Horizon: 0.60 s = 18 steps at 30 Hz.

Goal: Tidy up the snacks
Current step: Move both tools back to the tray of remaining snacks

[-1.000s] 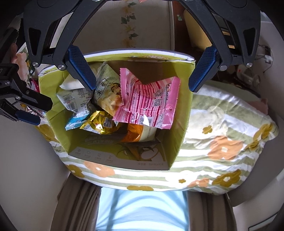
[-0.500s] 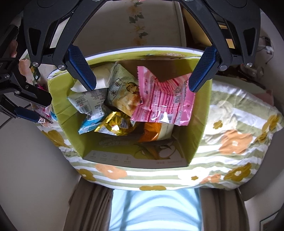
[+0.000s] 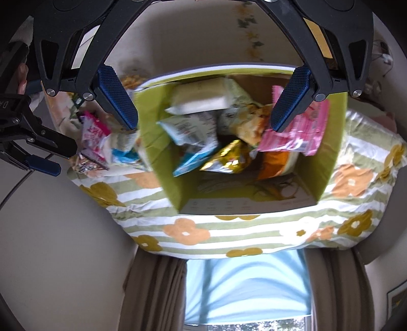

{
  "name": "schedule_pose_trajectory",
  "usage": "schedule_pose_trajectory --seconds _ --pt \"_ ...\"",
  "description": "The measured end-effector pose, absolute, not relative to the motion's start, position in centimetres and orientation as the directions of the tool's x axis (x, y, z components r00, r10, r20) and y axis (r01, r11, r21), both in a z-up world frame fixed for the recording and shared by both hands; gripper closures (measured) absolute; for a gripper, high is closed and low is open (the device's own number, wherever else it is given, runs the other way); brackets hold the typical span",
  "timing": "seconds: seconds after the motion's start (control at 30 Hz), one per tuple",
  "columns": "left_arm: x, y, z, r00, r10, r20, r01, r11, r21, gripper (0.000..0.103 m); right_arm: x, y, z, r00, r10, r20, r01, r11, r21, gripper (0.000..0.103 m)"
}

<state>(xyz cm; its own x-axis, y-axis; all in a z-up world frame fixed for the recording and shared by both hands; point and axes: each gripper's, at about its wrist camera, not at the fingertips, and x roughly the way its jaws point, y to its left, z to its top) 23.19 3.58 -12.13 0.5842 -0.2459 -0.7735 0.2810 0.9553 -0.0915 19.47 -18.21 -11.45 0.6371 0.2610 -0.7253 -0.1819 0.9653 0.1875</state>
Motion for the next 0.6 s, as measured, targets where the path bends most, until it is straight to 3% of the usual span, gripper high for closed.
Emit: schedule_pose_trajectory --seconds 0.27,0.6 --pt "22.2 -6.4 -11.6 0.584 -0.292 -0.757 0.341 0.935 -0.098 0.0 18.6 -28.0 -10.3 0.662 0.202 -0.722 -0.145 0.979 0.141 0.014" --pt "21.8 -18.0 -14.7 0.512 -0.334 -0.791 0.414 0.903 -0.113 0.0 19.7 -36.8 -12.2 0.633 0.201 -0.748 -0.132 0.98 0.152 0.014"
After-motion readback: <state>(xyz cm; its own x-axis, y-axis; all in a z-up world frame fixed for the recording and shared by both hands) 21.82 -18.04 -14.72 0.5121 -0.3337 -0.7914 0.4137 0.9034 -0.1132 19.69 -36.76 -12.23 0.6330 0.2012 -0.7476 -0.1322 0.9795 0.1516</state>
